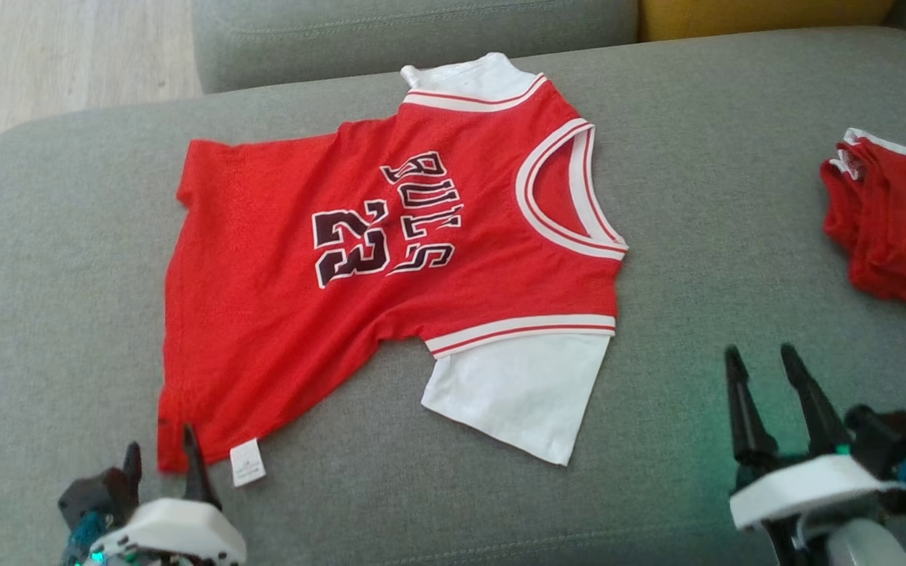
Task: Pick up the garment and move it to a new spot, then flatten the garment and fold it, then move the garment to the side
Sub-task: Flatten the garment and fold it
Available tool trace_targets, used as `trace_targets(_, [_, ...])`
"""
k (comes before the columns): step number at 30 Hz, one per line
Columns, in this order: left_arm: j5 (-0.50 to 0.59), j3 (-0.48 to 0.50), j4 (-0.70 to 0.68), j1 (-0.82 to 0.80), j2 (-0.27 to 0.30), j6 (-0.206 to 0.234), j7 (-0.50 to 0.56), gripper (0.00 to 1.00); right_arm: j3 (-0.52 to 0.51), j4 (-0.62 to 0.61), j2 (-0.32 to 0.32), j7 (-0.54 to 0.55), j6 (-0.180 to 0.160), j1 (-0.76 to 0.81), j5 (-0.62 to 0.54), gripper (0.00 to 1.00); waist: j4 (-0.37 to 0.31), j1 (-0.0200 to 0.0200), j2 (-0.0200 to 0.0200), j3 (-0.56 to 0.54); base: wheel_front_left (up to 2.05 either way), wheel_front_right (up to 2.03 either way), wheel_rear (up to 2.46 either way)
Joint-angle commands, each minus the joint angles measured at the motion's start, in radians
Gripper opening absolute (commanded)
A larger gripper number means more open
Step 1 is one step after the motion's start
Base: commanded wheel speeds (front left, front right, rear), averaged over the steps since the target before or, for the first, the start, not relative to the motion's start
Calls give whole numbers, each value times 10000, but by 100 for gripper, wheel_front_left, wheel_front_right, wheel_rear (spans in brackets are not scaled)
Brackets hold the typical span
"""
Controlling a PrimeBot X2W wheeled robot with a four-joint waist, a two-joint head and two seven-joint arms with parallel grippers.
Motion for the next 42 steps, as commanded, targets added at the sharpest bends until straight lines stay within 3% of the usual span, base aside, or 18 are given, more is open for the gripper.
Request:
trace_targets(1, [106, 216, -414, -462, 186, 70, -60, 100, 251, -352, 22, -188, -9, -512, -154, 100, 4, 1, -1, 8, 0, 0, 0])
trace_targets(15, [916, 195, -1242, -360, 185, 116, -61, 100, 456, 220, 530, -616, -9, -1088, -727, 100, 174, 1, -1, -206, 0, 0, 0])
trace_targets(22, [1012, -40, -1286, -401, 185, 98, -61, 100, 1180, 745, 712, -650, -9, -1304, -757, 100, 383, 1, -1, -171, 0, 0, 0])
trace_targets(35, [955, -521, -989, -466, 185, 47, -61, 100, 3003, 2858, 769, -654, -9, -1524, -1330, 100, 656, 1, -1, -26, 0, 0, 0])
trace_targets(42, [897, -567, -930, -517, 185, 27, -61, 100, 3158, 4042, 774, -654, -9, -1574, -1570, 100, 733, 1, -1, 70, 0, 0, 0])
